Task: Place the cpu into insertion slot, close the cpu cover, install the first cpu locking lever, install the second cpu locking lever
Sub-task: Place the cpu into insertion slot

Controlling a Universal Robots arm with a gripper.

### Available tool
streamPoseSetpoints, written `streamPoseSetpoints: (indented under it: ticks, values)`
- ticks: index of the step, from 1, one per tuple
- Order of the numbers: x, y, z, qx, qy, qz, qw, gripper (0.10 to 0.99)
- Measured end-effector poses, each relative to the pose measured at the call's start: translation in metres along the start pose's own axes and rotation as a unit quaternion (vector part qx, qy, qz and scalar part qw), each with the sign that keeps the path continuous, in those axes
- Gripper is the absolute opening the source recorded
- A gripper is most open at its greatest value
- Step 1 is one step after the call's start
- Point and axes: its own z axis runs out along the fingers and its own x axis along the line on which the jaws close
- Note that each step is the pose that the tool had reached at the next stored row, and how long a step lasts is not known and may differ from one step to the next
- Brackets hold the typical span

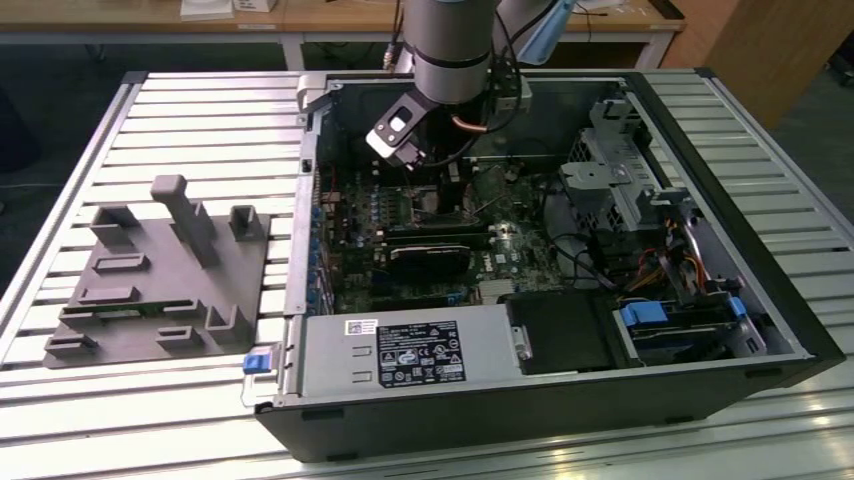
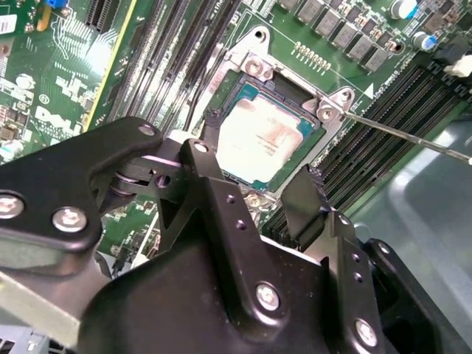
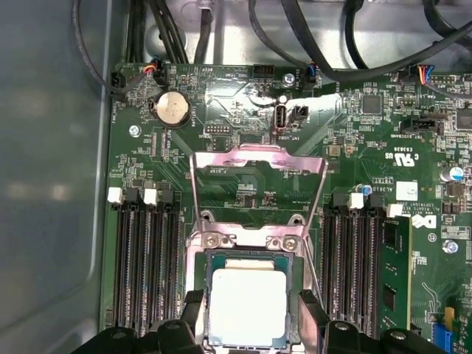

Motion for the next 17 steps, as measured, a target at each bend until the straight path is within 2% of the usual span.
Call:
streamPoseSetpoints:
  ticks: [2, 3, 4, 5, 6, 7, 8, 10, 11, 12, 13, 14, 17]
  values:
    - [0.0000, 0.0000, 0.0000, 0.0000, 0.0000, -0.001, 1.0000, 0.596]
    - [0.0000, 0.0000, 0.0000, 0.0000, 0.0001, -0.001, 1.0000, 0.533]
    - [0.0000, 0.0000, 0.0000, 0.0000, 0.0001, -0.002, 1.0000, 0.533]
    - [0.0000, 0.0000, 0.0000, 0.0000, 0.0001, -0.002, 1.0000, 0.471]
    - [0.0000, 0.0000, 0.0000, 0.0000, 0.0001, -0.002, 1.0000, 0.471]
    - [0.0000, 0.0000, 0.0000, 0.0001, 0.0002, -0.003, 1.0000, 0.412]
    - [0.0000, 0.0000, 0.0000, 0.0001, 0.0002, -0.003, 1.0000, 0.412]
    - [0.0000, 0.0000, 0.0000, 0.0001, 0.0002, -0.004, 1.0000, 0.294]
    - [0.0000, 0.0000, 0.0000, 0.0001, 0.0002, -0.004, 1.0000, 0.294]
    - [0.0000, 0.0000, 0.0000, 0.0001, 0.0002, -0.005, 1.0000, 0.176]
    - [0.0000, 0.0000, 0.0000, 0.0001, 0.0002, -0.005, 1.0000, 0.176]
    - [0.0000, 0.0000, 0.0000, 0.0001, 0.0003, -0.005, 1.0000, 0.122]
    - [0.0000, 0.0000, 0.0000, 0.0002, 0.0003, -0.007, 1.0000, 0.106]
